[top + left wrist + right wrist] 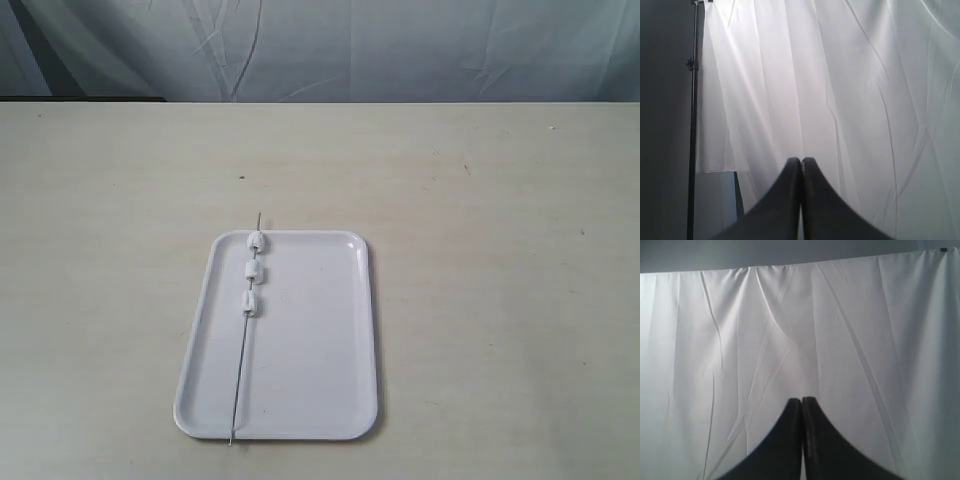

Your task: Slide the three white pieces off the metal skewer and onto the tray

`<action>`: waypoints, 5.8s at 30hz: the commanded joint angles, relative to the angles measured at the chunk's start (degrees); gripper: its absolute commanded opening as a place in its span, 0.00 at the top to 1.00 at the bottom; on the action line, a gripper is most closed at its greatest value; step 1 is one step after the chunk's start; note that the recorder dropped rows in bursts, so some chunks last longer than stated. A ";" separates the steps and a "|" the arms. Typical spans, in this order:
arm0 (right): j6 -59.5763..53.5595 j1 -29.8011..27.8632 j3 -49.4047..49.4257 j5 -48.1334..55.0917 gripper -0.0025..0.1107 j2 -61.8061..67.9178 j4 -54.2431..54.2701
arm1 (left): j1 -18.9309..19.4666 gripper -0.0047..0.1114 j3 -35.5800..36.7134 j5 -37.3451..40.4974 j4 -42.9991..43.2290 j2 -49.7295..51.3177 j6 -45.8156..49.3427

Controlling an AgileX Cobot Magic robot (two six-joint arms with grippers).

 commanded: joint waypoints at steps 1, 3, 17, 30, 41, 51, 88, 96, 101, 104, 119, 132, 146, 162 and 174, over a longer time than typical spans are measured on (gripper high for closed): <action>0.00 -0.32 0.13 -1.67 0.98 -0.21 1.02 | -0.58 0.96 0.07 -1.47 0.22 -0.30 -0.39; 0.00 -0.32 0.13 -1.67 0.98 -0.21 1.02 | -0.58 0.96 0.07 -1.63 0.22 -0.30 -0.65; 17.44 5.74 -53.32 48.68 0.98 30.80 4.35 | -0.68 0.96 -34.40 25.24 14.88 19.17 -25.60; -13.49 25.23 -66.20 83.17 0.98 84.33 40.68 | -2.99 0.96 -36.86 79.52 -48.63 57.91 19.35; -15.33 38.41 -63.54 66.50 0.64 104.31 41.18 | -2.99 0.96 -32.97 75.73 -48.10 72.31 23.93; -20.00 41.42 -63.64 64.95 0.63 114.96 54.68 | -2.99 0.96 -32.14 74.35 -46.60 79.11 26.50; -22.41 43.42 -63.64 63.95 0.77 119.61 62.86 | -2.99 0.64 -32.14 72.88 -56.79 83.69 39.69; -22.41 43.42 -63.64 61.66 0.98 119.61 62.86 | -2.99 0.64 -32.14 73.39 -56.82 83.69 39.69; -22.41 43.42 -63.64 61.55 0.98 119.50 62.86 | -2.99 0.64 -32.14 73.24 -56.67 83.69 39.69; -22.41 43.42 -63.64 61.25 0.98 118.67 62.86 | -2.99 0.64 -32.14 73.24 -56.67 83.69 39.69; -23.36 42.69 -55.15 69.21 0.98 103.48 51.95 | -2.88 0.64 -32.14 75.17 -71.42 83.69 39.42; -23.46 42.69 -42.33 67.01 0.98 87.17 50.18 | -5.59 0.64 -32.14 77.91 -83.75 83.69 38.19; -23.71 42.80 -42.33 69.12 0.98 84.64 52.77 | -7.71 0.64 -32.14 74.19 -89.68 83.69 40.34; -28.92 42.80 -42.33 70.94 0.98 84.01 59.23 | -7.71 0.66 -32.14 76.36 -92.00 83.69 40.73; -28.78 42.80 -42.20 71.71 0.98 84.01 57.09 | -7.71 0.96 -32.14 75.90 -92.78 83.69 40.73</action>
